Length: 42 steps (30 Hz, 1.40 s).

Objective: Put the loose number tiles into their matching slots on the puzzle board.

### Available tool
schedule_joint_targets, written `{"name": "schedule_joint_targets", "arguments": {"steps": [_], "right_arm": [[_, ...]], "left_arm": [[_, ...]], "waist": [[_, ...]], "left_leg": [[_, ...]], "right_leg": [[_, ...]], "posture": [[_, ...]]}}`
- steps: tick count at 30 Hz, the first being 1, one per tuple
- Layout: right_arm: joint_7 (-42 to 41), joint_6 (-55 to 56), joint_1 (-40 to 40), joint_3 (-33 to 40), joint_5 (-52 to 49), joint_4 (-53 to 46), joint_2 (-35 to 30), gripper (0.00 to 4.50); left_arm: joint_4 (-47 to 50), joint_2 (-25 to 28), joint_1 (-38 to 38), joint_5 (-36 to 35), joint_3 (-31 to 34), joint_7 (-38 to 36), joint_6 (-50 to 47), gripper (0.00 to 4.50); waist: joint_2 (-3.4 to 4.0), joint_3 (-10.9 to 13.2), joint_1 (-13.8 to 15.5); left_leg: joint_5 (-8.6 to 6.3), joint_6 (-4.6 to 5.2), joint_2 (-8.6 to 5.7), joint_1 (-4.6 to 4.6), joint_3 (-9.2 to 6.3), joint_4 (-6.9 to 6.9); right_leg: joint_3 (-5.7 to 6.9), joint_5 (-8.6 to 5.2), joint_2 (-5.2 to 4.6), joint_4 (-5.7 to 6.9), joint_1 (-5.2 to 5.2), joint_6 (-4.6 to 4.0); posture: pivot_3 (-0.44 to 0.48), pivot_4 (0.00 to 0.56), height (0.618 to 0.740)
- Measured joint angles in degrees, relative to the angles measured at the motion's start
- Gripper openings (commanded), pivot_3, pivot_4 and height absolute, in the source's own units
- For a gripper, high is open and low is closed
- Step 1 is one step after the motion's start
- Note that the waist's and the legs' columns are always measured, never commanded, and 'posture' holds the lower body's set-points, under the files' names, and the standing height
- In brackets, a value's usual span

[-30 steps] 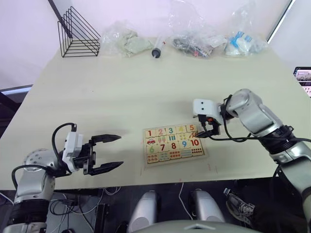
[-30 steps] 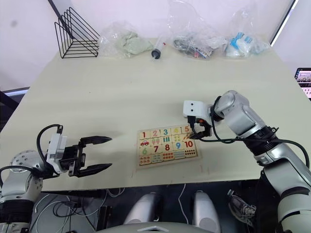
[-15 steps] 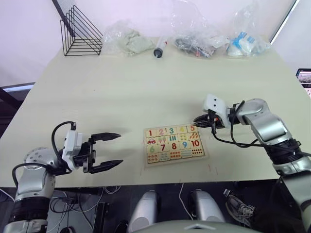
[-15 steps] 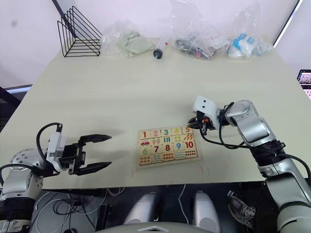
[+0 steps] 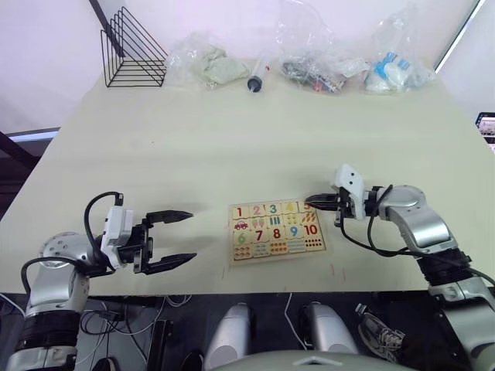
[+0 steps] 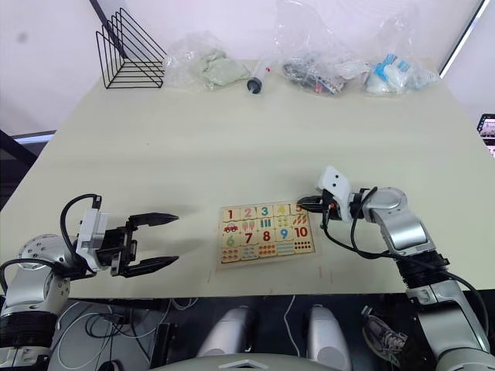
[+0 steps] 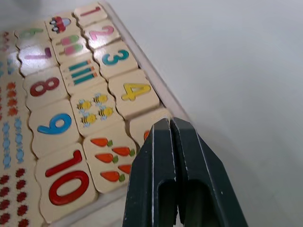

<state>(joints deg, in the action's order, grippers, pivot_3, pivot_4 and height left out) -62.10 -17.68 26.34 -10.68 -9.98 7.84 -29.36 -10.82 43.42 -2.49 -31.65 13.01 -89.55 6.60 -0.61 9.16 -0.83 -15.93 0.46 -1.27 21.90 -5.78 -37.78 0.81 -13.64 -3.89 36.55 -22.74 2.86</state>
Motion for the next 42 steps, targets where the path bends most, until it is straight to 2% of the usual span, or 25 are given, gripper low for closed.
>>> {"name": "schedule_joint_targets", "arguments": {"steps": [12, 20, 27, 30, 31, 32, 34, 36, 37, 38, 42], "right_arm": [[1.0, 5.1, -2.0, 0.2, -0.4, 1.5, 1.2, 0.04], [3.1, 5.9, -8.3, 5.4, -4.1, -4.9, -0.2, 0.04], [8.1, 5.3, -15.7, 12.7, -5.9, -8.7, -3.0, 0.04], [10.1, 6.2, -20.5, 15.9, -6.2, -10.3, -3.5, 0.82], [10.5, 6.9, -22.4, 17.2, -6.5, -10.5, -3.6, 1.43], [10.7, 7.1, -23.7, 18.1, -6.7, -10.6, -3.6, 1.71], [11.5, 8.1, -27.2, 20.6, -7.1, -10.9, -3.7, 2.56], [12.1, 9.4, -29.6, 22.4, -7.3, -11.0, -3.9, 3.55], [12.7, 11.2, -31.7, 24.3, -7.5, -10.9, -3.9, 4.23], [12.8, 11.7, -32.0, 24.9, -7.7, -10.8, -3.9, 4.40], [13.0, 14.6, -36.5, 28.2, -9.3, -10.7, -3.5, 4.40]], "left_arm": [[0.0, -0.7, 0.1, 1.2, 0.0, 2.2, 0.0, 4.50], [1.5, -2.7, 3.2, 2.5, 0.1, 10.2, -1.1, 4.50], [4.1, -3.4, 6.5, 2.7, 0.6, 15.9, -2.3, 4.50], [4.3, -3.6, 7.4, 2.8, 1.0, 17.8, -2.4, 4.50], [4.4, -3.5, 7.8, 2.9, 1.5, 18.7, -2.5, 4.50], [4.4, -3.5, 8.1, 3.0, 1.9, 19.2, -2.6, 4.50], [4.5, -3.5, 8.6, 3.2, 2.5, 20.8, -3.1, 4.50], [5.2, -3.6, 9.4, 3.3, 2.6, 22.5, -4.1, 4.50], [6.5, -4.2, 9.5, 3.4, 2.6, 25.4, -5.9, 4.50], [6.9, -4.3, 9.5, 3.4, 2.6, 26.4, -6.6, 4.50], [10.8, -4.9, 10.9, 3.5, 3.1, 31.6, -9.5, 4.50]], "waist": [[-0.03, 0.0, 0.0], [-0.04, 0.0, 0.0], [-0.05, 0.0, 0.1], [-0.05, -0.1, 0.1], [-0.07, -0.1, 0.2], [-0.06, -0.1, 0.2], [-0.07, -0.1, 0.2], [-0.07, -0.1, 0.1], [-0.06, -0.1, 0.1], [-0.06, -0.1, 0.1], [-0.06, 0.0, 0.1]], "left_leg": [[0.41, -0.69, -0.12, -0.10, -1.34, 0.57], [0.43, -0.71, -0.24, -0.19, -1.12, 0.56], [0.44, -0.71, -0.16, -0.25, -0.87, 0.56], [0.44, -0.71, -0.14, -0.28, -0.75, 0.57], [0.44, -0.71, -0.14, -0.29, -0.72, 0.56], [0.44, -0.71, -0.14, -0.29, -0.70, 0.56], [0.44, -0.70, -0.14, -0.29, -0.64, 0.54], [0.44, -0.68, -0.14, -0.37, -0.57, 0.54], [0.45, -0.67, -0.14, -0.43, -0.44, 0.54], [0.45, -0.66, -0.13, -0.54, -0.27, 0.53], [0.44, -0.65, -0.03, -0.76, -0.04, 0.56]], "right_leg": [[0.00, -0.51, 0.37, 0.27, 0.21, -0.36], [-0.47, -0.49, 0.23, 0.27, 0.21, -0.14], [-0.52, -0.48, 0.38, 0.37, 0.22, -0.16], [-0.63, -0.48, 0.39, 0.37, 0.21, -0.16], [-0.67, -0.48, 0.37, 0.36, 0.21, -0.15], [-0.68, -0.48, 0.35, 0.36, 0.21, -0.15], [-0.77, -0.45, 0.29, 0.35, 0.19, -0.10], [-1.00, -0.40, 0.29, 0.33, 0.19, -0.01], [-1.16, -0.37, 0.29, 0.33, 0.19, 0.04], [-1.34, -0.34, 0.33, 0.34, 0.20, 0.08], [-1.58, -0.34, 0.34, 0.37, 0.29, 0.10]], "posture": [[0.000, 0.150, 0.740], [0.000, 0.150, 0.740], [0.000, 0.150, 0.740], [0.000, 0.150, 0.740], [0.000, 0.150, 0.740], [0.000, 0.150, 0.740], [0.000, 0.150, 0.740], [0.000, 0.150, 0.740], [0.000, 0.150, 0.740], [0.000, 0.150, 0.740], [0.000, 0.150, 0.740]]}}
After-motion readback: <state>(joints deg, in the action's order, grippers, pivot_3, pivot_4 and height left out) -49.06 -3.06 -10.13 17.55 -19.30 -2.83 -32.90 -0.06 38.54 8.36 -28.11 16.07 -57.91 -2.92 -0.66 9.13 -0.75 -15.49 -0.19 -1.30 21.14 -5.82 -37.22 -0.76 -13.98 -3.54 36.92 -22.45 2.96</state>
